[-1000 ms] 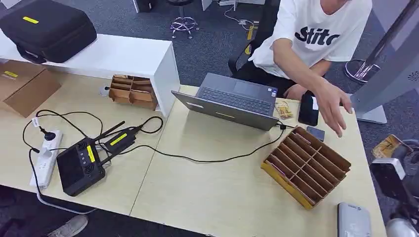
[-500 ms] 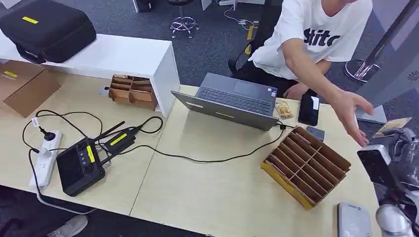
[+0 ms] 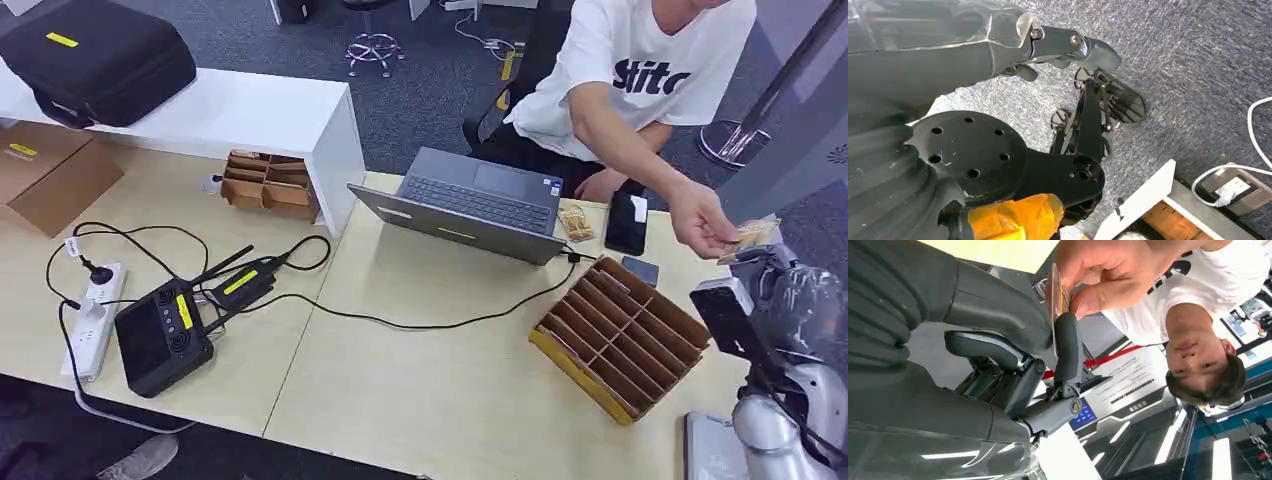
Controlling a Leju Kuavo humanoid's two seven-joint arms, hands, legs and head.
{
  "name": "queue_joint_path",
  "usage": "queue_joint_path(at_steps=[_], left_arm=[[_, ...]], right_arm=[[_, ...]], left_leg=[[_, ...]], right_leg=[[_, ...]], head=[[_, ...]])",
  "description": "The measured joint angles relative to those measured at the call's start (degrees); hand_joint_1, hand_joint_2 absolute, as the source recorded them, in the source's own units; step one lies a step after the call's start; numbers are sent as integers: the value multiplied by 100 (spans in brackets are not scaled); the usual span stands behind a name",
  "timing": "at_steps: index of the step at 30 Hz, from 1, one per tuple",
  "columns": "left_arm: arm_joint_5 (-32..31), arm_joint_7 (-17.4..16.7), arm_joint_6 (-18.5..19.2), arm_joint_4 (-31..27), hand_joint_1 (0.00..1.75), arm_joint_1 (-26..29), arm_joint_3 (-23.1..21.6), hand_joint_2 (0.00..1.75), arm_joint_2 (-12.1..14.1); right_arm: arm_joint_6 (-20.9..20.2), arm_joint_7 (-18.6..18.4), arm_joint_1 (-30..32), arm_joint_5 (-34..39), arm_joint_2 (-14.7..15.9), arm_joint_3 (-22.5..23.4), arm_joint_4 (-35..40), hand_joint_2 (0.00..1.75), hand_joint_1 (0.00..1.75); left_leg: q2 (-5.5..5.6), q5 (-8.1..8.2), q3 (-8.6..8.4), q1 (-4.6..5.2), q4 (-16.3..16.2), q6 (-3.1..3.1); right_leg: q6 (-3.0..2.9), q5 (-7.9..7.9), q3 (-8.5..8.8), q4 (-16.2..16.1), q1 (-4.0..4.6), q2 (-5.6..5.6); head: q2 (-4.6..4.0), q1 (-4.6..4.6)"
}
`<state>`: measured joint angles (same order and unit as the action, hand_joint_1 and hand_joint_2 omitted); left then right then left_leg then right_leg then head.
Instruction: Pass the card to the sensor for recognition and then transmit it.
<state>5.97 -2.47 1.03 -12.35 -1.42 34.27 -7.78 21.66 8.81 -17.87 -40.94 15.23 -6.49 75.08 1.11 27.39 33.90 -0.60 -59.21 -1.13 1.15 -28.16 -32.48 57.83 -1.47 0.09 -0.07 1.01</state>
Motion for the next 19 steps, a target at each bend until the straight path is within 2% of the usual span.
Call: queue_joint_path(at_steps=[19], left_arm=[[-11,0,-2,0,0,0,-2,175,0]], right_arm=[[0,-24,-11,0,-22,-77,-42,175,171]], left_leg=[[0,0,0,0,0,0]], right_leg=[[0,0,0,0,0,0]], head=[[0,0]])
